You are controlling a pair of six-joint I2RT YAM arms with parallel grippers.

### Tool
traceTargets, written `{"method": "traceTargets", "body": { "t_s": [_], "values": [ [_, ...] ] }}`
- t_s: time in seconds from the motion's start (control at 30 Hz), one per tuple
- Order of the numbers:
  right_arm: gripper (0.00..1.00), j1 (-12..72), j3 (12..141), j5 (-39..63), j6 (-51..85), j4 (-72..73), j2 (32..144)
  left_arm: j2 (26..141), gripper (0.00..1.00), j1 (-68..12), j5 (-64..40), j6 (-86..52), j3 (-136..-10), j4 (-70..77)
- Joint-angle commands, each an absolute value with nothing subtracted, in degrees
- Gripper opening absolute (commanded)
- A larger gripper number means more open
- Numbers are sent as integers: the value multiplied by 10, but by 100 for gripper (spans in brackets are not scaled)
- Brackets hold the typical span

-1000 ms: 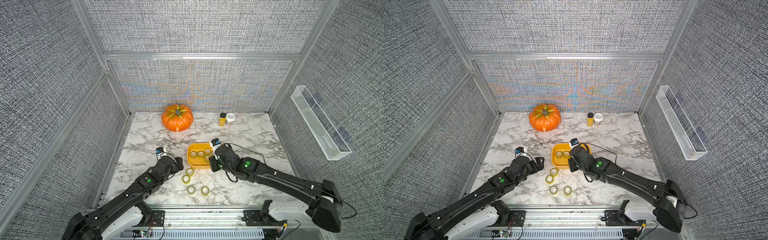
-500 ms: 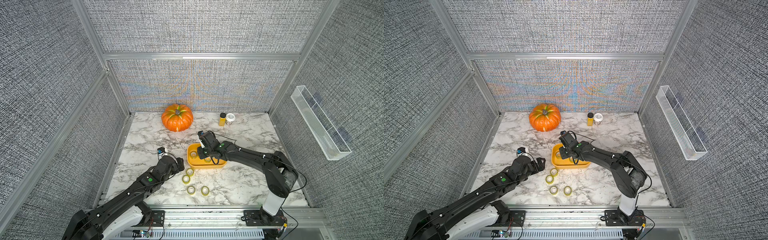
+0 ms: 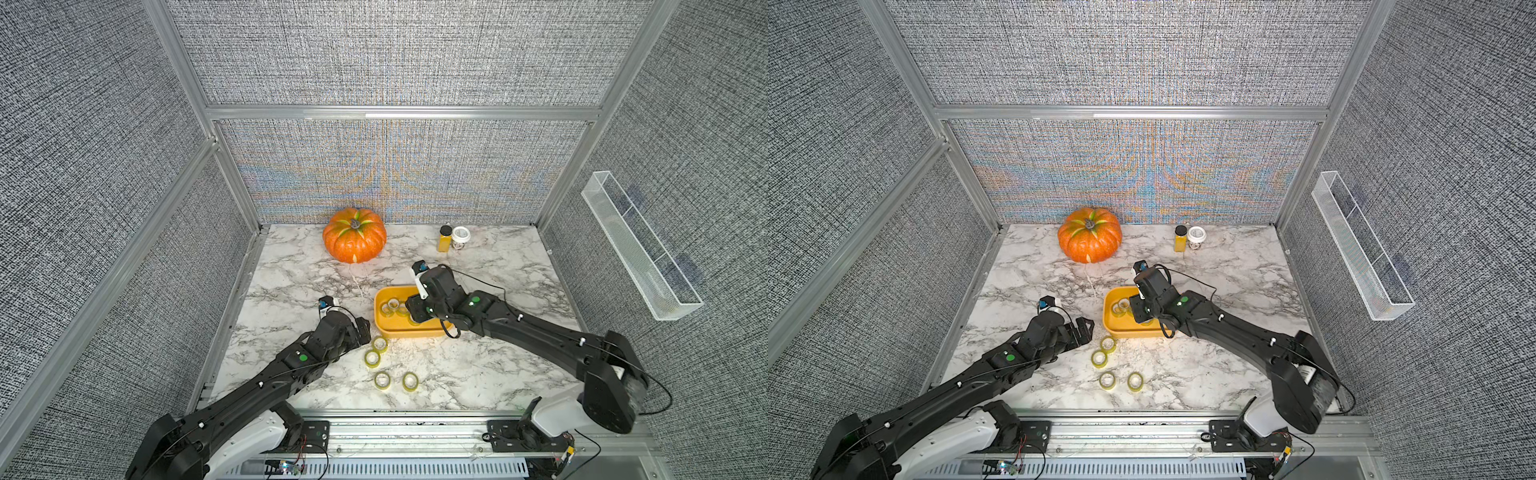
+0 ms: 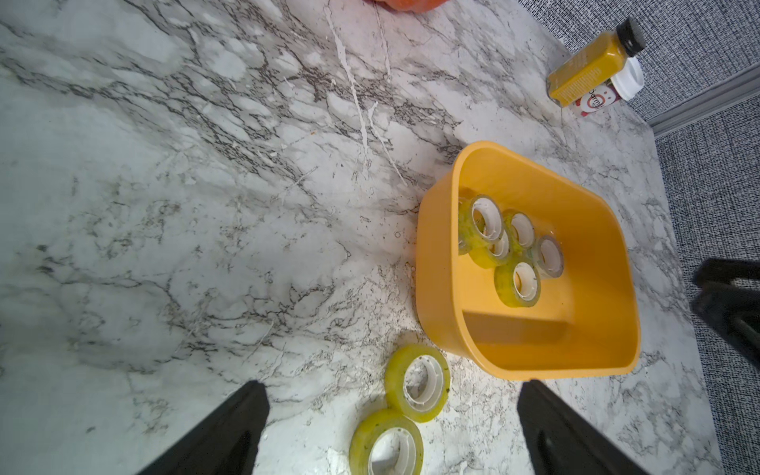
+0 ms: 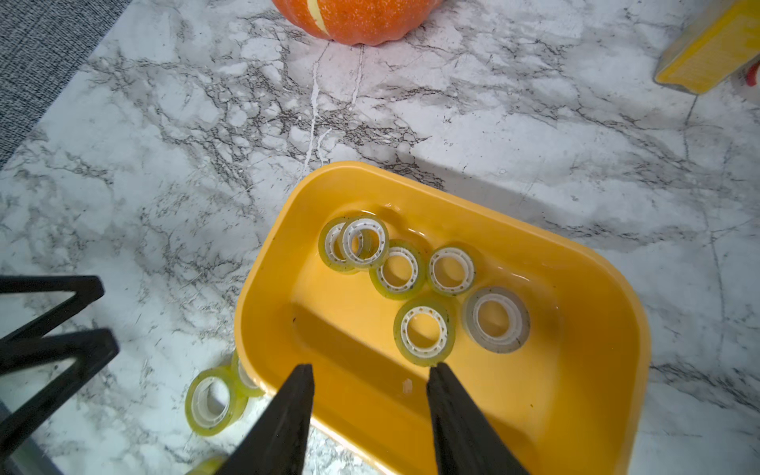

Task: Put the transparent tape into the storage box
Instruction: Place the tape in the storage box.

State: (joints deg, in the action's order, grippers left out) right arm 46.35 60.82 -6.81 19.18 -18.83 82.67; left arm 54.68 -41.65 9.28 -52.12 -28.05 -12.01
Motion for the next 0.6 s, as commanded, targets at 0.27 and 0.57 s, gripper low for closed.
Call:
{"method": "traceTargets", "body": {
  "t_s": [0.27,0.57],
  "values": [
    [48,562,439,-2,240,-224,694,530,100,-417,55,-542,-267,-92],
    [47,656,381,-26,302,-196,741,519,100,-417,48,-544,-260,-99]
  ]
}}
